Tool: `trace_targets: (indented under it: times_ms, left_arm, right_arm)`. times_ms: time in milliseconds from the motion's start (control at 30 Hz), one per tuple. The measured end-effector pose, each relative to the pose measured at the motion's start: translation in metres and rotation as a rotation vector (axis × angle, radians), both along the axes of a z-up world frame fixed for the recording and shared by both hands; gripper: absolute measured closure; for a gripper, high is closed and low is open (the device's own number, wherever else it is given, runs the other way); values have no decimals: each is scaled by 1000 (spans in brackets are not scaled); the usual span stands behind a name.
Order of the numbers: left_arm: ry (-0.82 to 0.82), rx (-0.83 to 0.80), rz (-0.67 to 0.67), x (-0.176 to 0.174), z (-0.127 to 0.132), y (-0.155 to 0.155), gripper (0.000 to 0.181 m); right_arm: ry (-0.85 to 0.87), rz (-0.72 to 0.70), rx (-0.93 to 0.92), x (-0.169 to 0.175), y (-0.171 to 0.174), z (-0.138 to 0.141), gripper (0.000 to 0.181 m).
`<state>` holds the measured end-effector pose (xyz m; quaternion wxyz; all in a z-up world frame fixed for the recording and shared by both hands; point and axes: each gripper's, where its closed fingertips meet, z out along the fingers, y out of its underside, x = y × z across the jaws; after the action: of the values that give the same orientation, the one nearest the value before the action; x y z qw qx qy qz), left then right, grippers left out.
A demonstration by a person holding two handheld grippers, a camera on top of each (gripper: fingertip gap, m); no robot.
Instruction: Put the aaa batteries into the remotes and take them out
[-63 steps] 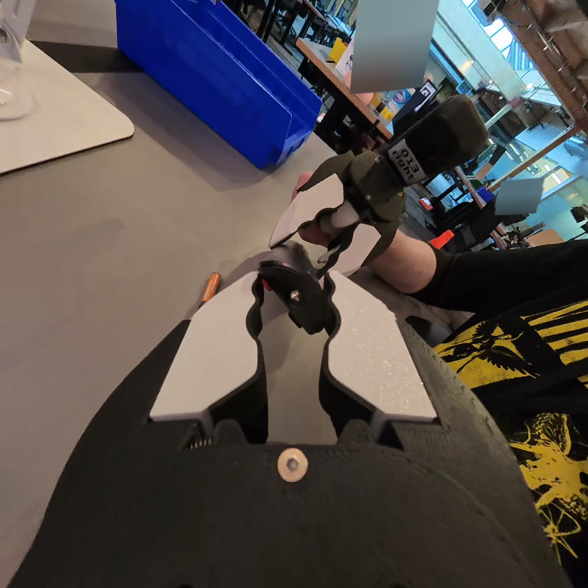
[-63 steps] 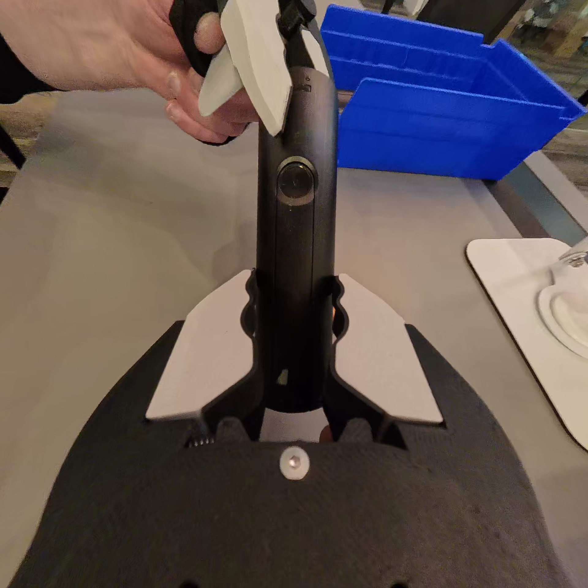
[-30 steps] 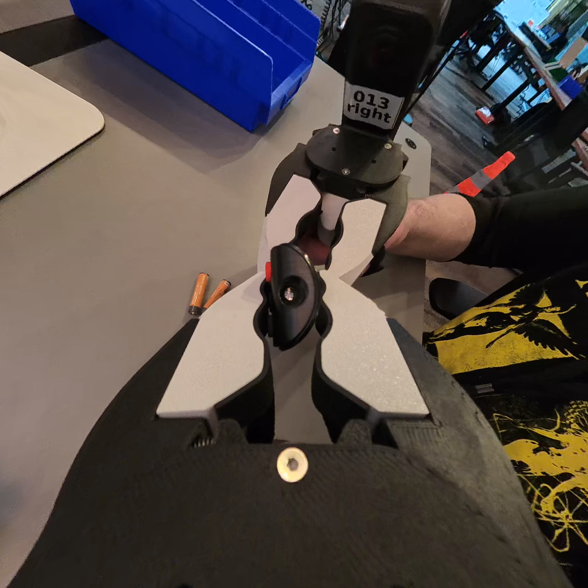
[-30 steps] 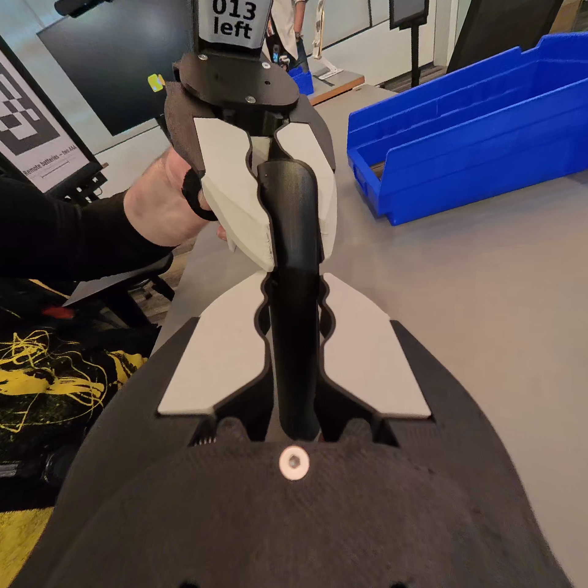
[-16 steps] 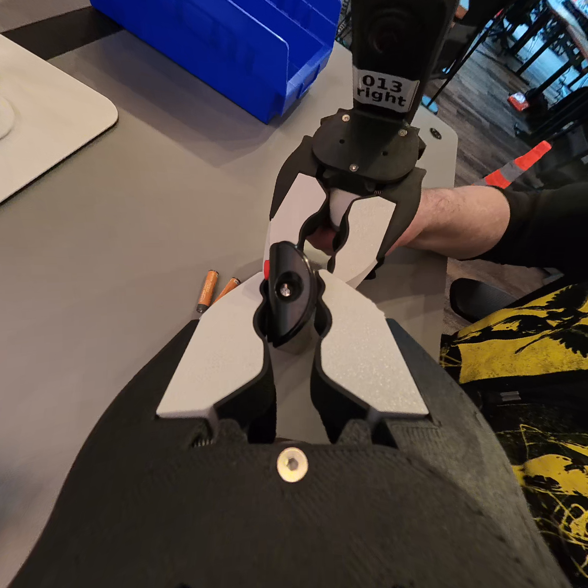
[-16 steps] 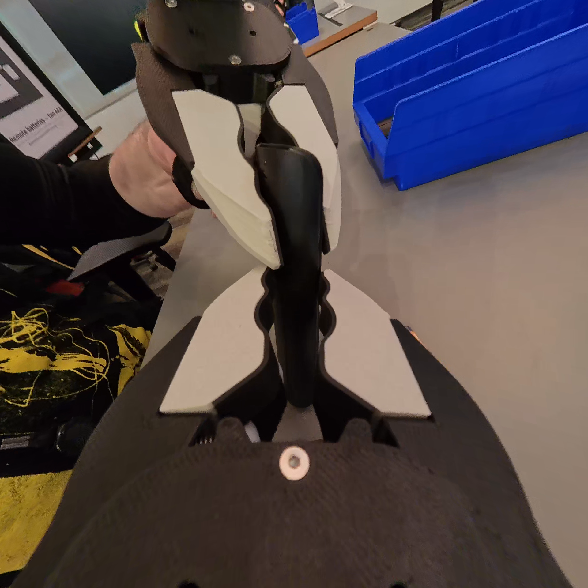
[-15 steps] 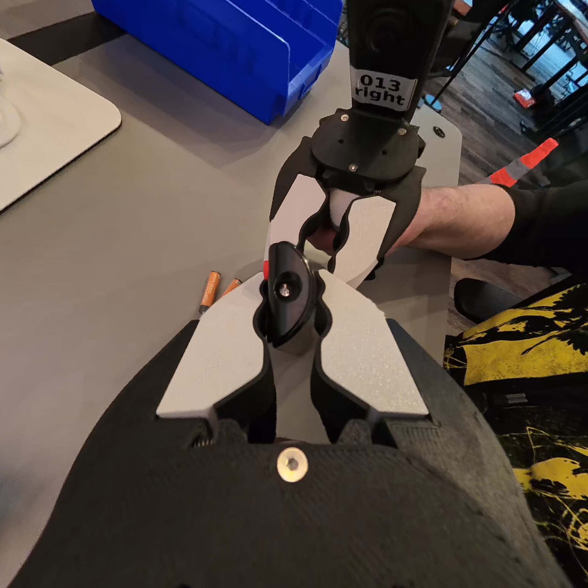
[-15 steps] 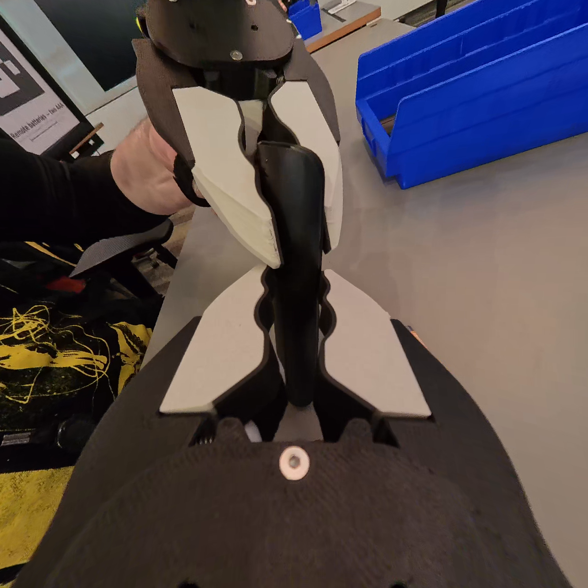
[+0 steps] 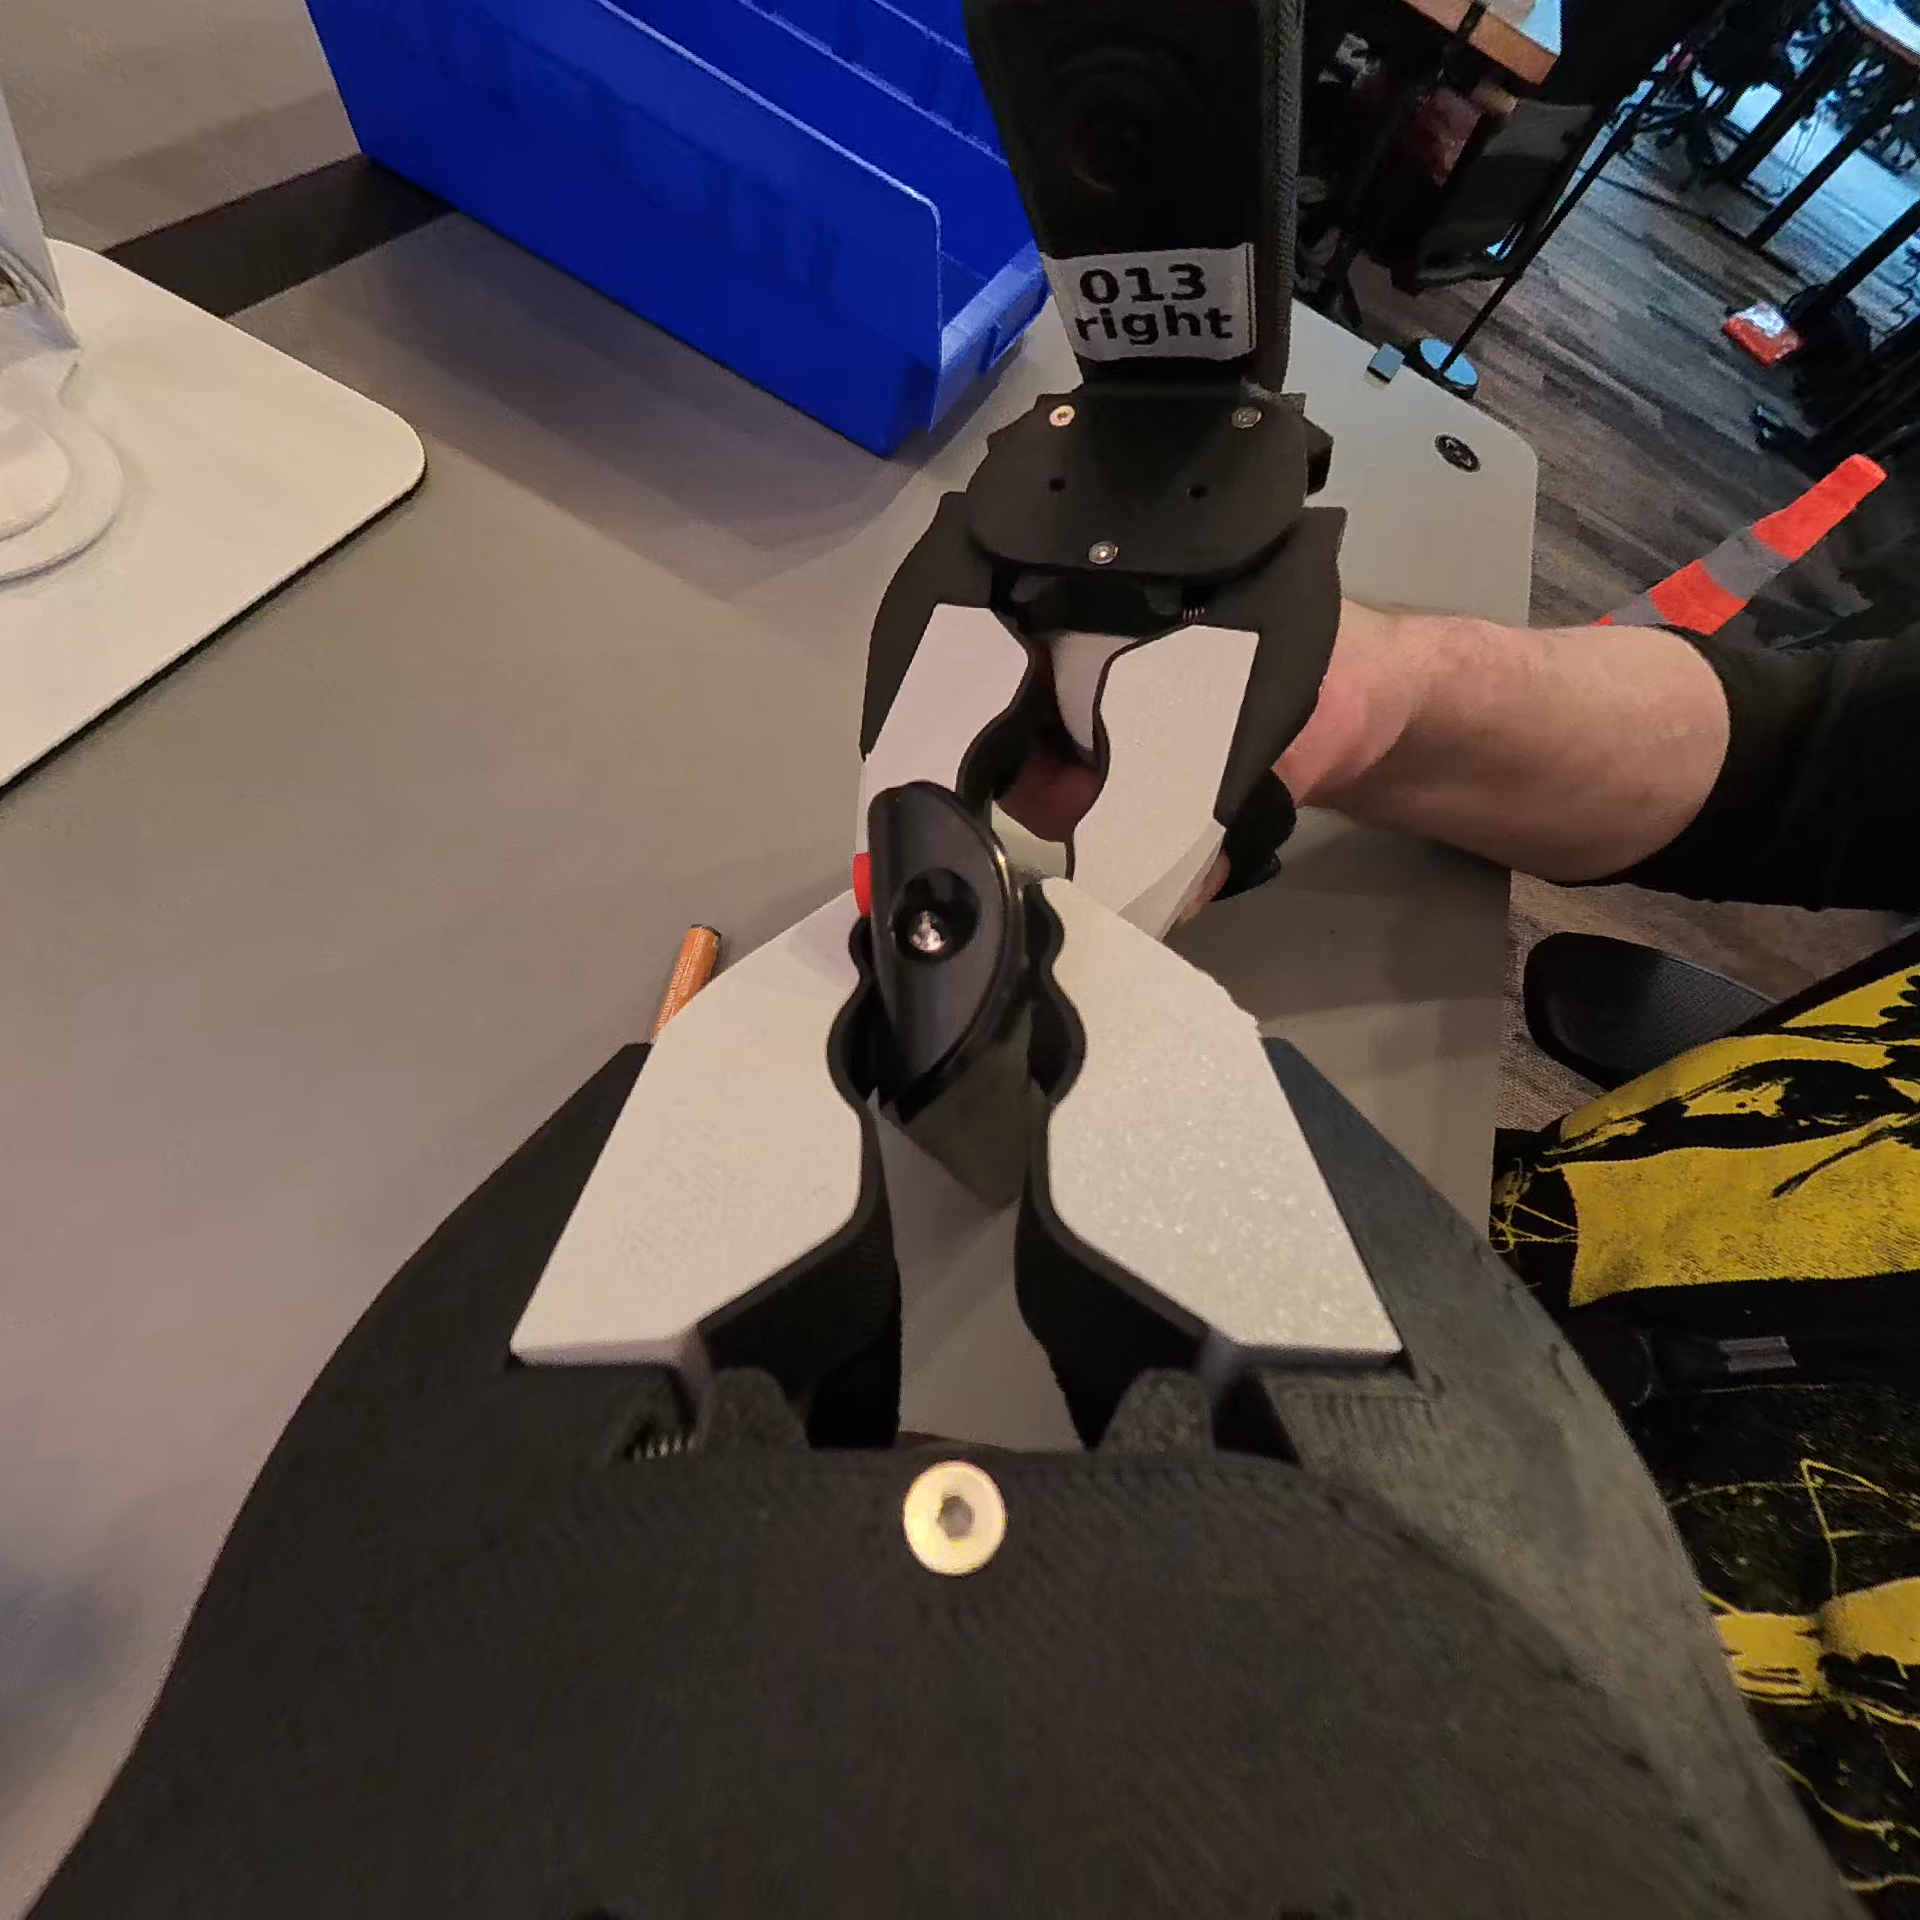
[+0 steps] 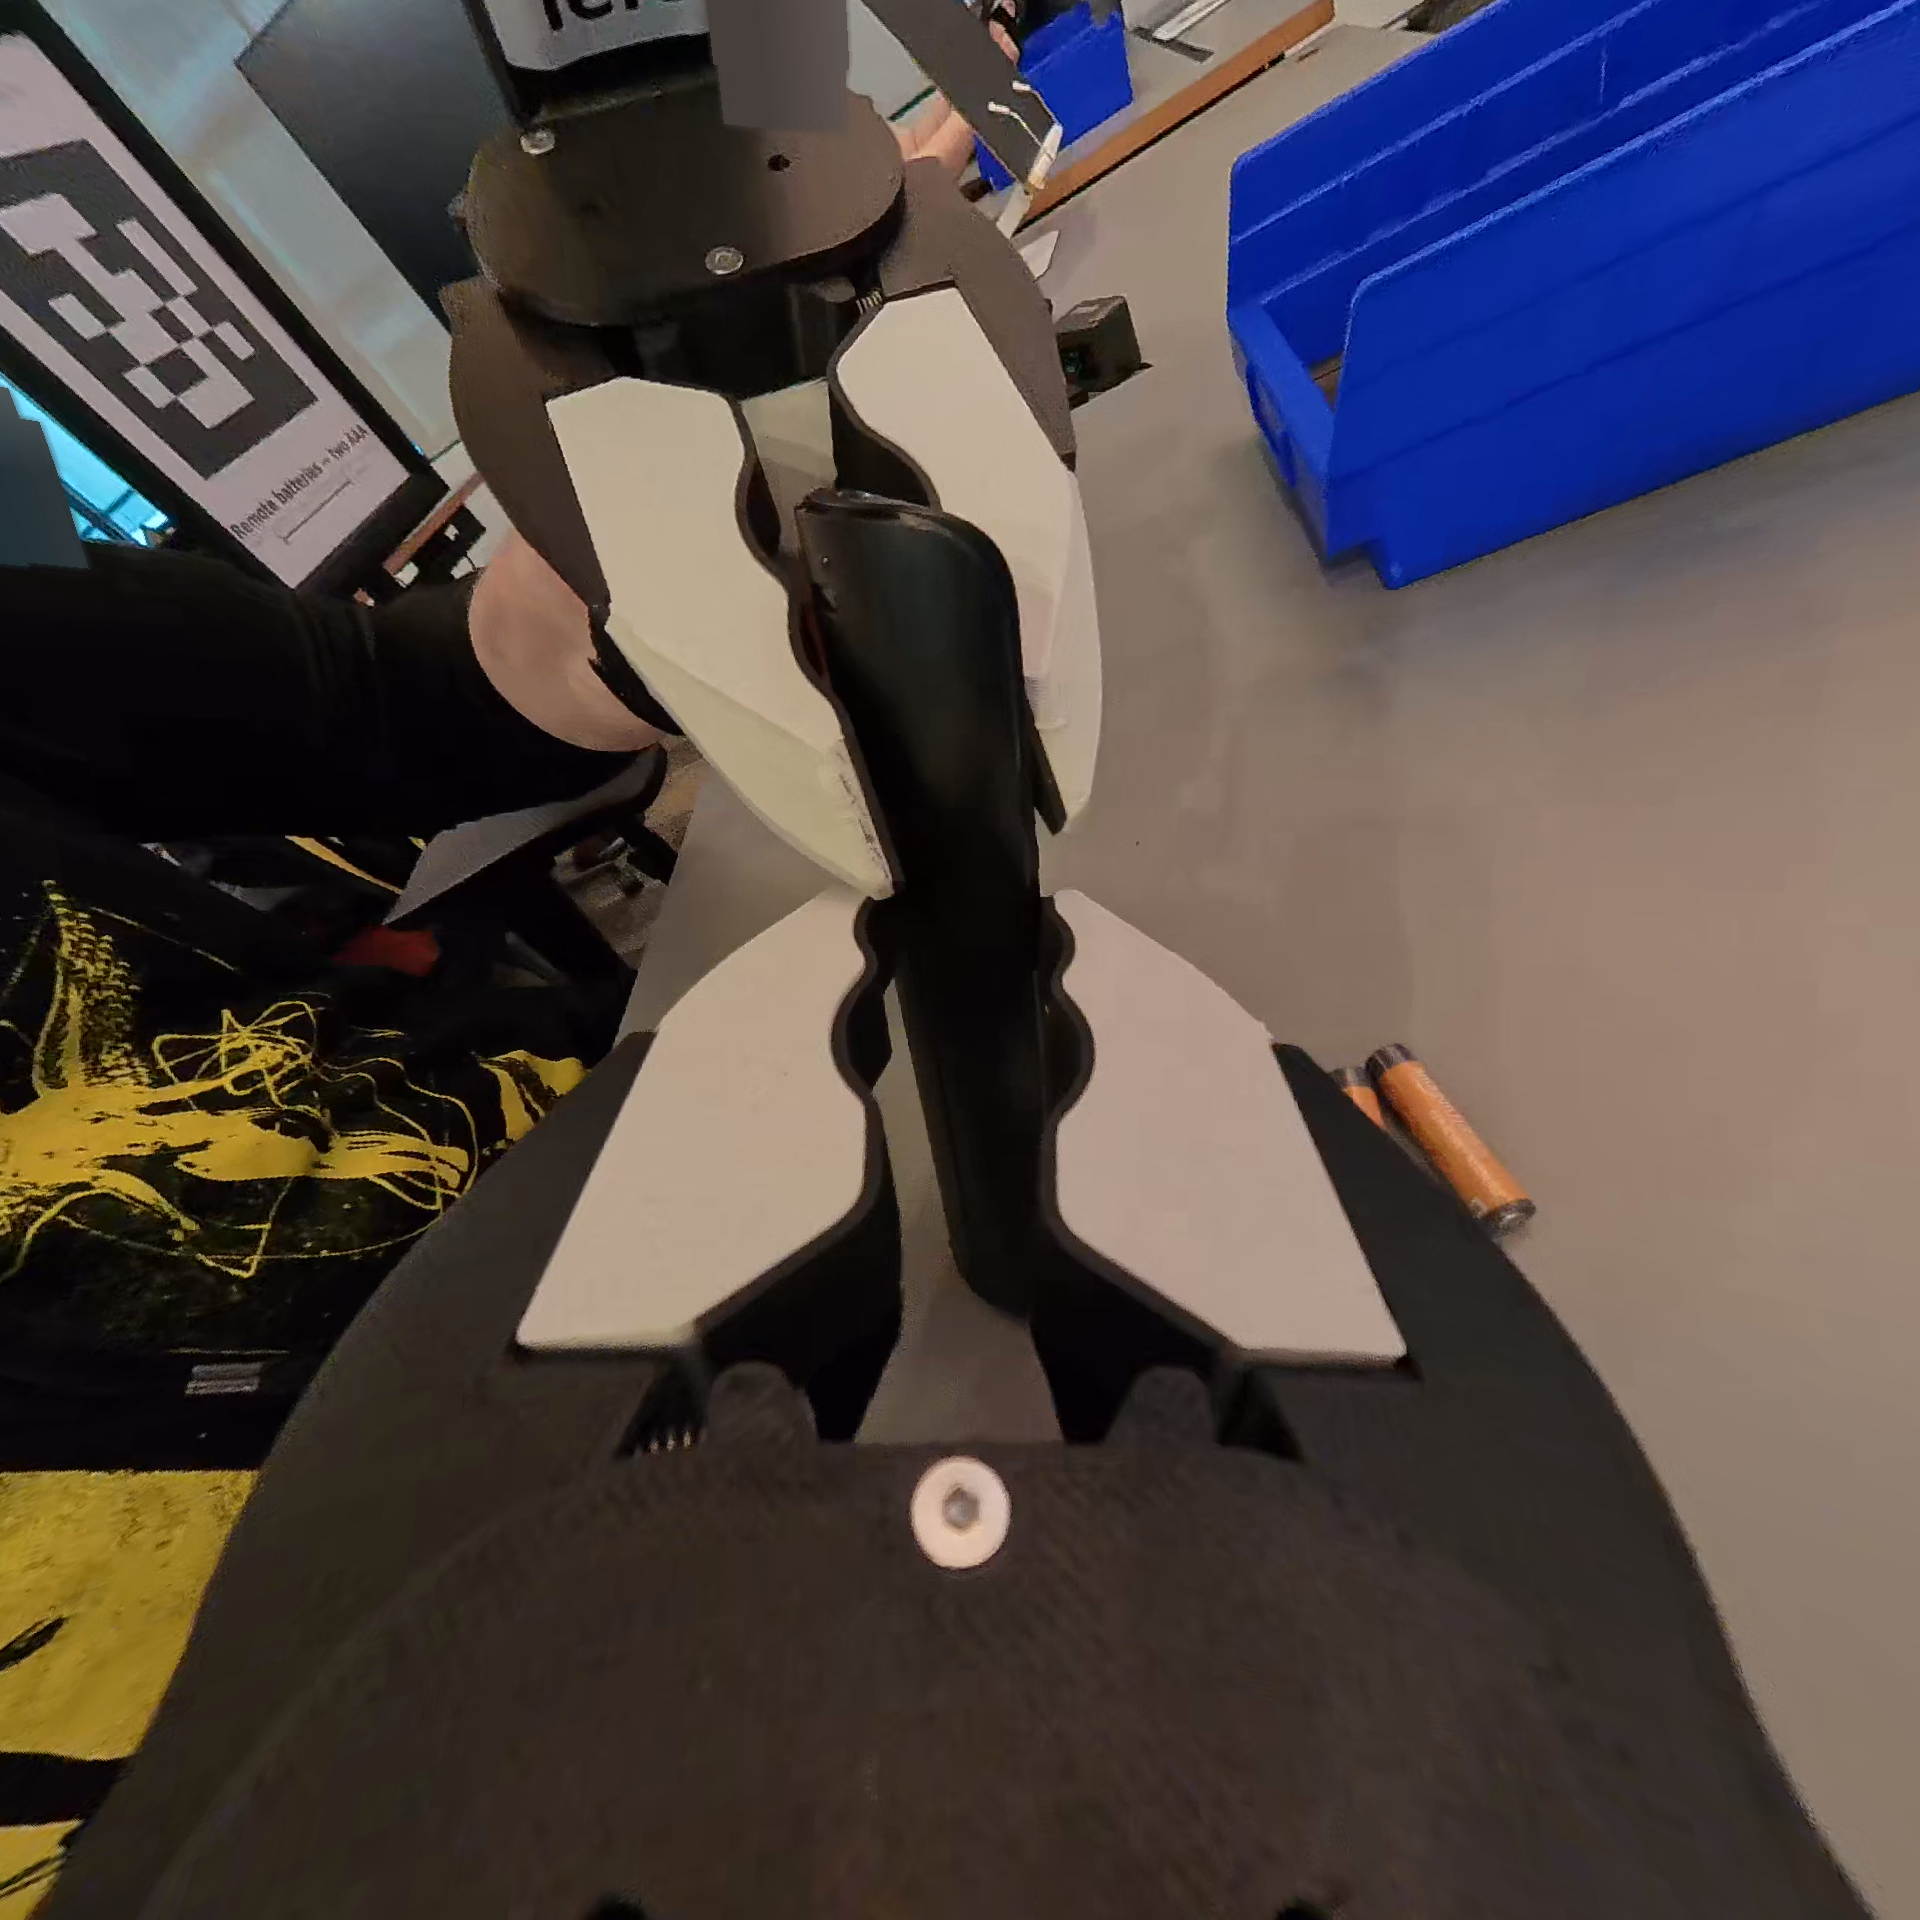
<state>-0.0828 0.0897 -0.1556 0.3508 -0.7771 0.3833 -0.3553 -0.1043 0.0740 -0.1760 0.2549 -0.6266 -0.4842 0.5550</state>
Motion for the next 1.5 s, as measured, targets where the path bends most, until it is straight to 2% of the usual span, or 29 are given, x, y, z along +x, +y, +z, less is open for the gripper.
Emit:
trace_targets:
  times_ms: [400,567,767,900,1000,1100,1300,1433,1500]
  left_arm:
    - [-20,6,58,1,-2,4,156]
    - [-86,-27,86,-6,-14,2,154]
    - [-100,8,89,-5,-10,-1,155]
    - [-114,2,76,-3,-9,0,155]
    - [-131,60,125,-11,4,8,157]
    - [-179,25,157,-13,-2,12,156]
    - [-310,-48,269,-35,-4,29,157]
    - [-405,-88,317,-42,-5,36,158]
    - [-444,-83,337,-45,-1,39,158]
  right_arm:
    - [-80,46,-38,2,-3,-6,155]
    - [-176,126,-71,-1,-12,-16,155]
    - [-254,191,-72,2,-18,-19,155]
    - [-297,167,-17,6,-18,-22,154]
    - [-389,123,35,10,-16,-49,148]
    - [-304,114,-2,7,-16,-49,150]
    - [-309,31,100,24,-2,-52,152]
    - [-324,13,156,30,0,-59,146]
    - [-302,-24,210,25,5,-55,135]
